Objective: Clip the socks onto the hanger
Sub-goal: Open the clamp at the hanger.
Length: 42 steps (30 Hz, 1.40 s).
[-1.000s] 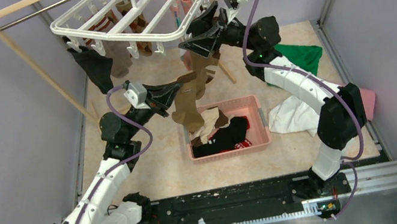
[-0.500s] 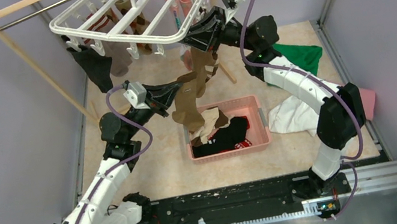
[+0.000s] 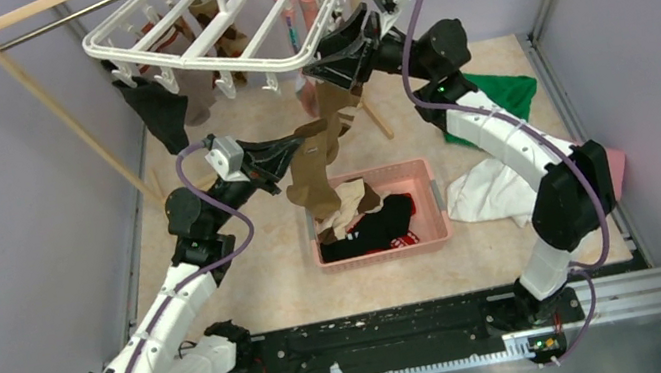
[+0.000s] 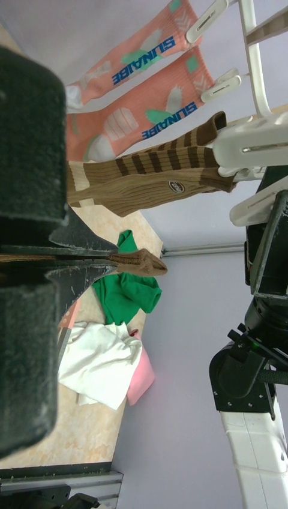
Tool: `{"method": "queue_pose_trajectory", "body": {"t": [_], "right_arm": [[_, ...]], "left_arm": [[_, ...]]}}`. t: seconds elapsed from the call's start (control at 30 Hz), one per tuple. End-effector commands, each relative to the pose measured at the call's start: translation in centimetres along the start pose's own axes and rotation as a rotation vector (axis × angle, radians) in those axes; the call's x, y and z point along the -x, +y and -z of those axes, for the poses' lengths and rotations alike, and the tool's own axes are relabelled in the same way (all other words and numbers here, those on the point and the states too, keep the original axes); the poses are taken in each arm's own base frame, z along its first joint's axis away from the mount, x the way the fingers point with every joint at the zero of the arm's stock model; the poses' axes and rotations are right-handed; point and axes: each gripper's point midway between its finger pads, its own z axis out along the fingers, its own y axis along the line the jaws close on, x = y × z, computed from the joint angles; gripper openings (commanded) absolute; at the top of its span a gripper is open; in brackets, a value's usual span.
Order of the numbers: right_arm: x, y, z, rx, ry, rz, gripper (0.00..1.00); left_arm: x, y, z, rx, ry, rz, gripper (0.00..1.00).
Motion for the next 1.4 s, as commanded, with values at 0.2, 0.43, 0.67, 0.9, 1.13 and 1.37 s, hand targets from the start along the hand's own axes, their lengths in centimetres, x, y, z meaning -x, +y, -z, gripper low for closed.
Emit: {"method": "queue_pose_trajectory", "body": {"t": [0.2, 0.43, 0.67, 0.9, 1.13, 1.37], "right_arm": [[2.9, 3.5, 2.1, 0.089, 0.054, 0.145, 0.65], [2.4, 3.1, 4.8, 0.038, 0.164, 0.223, 0.70], [2.1, 3.1, 7.2, -0.038, 0.266, 0.312, 0.70], [0.1, -0.4, 7.9, -0.268, 0.307, 0.279, 0.59], [-2.0, -5.4, 7.9, -0.480, 0.291, 0.130, 0.72], [-4.6, -7.8, 6.2, -0.431, 0.292, 0.095, 0.78]], "left_arm": [[2.3, -0.3, 0.1, -0.013, -0.060, -0.071, 0.00], [1.8, 0.1, 0.2, 0.004, -0.016, -0.125, 0.00], [0.6, 1.0, -0.1, 0.016, 0.012, -0.153, 0.00], [-0.4, 2.3, -0.3, 0.061, 0.007, -0.177, 0.00], [-0.4, 2.0, 0.1, 0.061, 0.017, -0.171, 0.00], [-0.2, 1.8, 1.3, 0.092, 0.034, -0.188, 0.00]]}}
